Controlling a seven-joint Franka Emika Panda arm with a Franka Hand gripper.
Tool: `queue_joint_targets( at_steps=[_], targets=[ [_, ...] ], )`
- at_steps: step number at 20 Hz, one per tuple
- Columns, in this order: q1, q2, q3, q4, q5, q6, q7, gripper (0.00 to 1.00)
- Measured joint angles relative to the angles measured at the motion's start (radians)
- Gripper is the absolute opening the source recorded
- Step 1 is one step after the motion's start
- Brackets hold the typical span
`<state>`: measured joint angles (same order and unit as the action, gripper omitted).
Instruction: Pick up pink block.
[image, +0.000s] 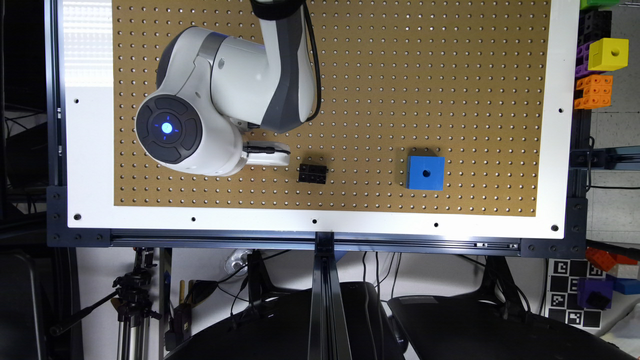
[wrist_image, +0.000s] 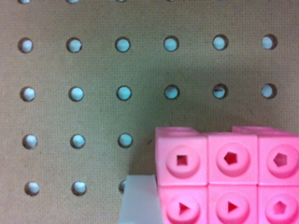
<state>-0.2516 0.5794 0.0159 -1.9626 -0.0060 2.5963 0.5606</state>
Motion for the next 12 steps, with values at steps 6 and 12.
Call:
queue_joint_targets(
  at_steps=[6,12],
  targets=[
    [0.000,-0.083,0.000,0.000,0.0000,-0.097,0.000,0.00],
    [0.000,-0.166,0.001,0.000,0.0000,-0.185,0.000,0.00]
  ],
)
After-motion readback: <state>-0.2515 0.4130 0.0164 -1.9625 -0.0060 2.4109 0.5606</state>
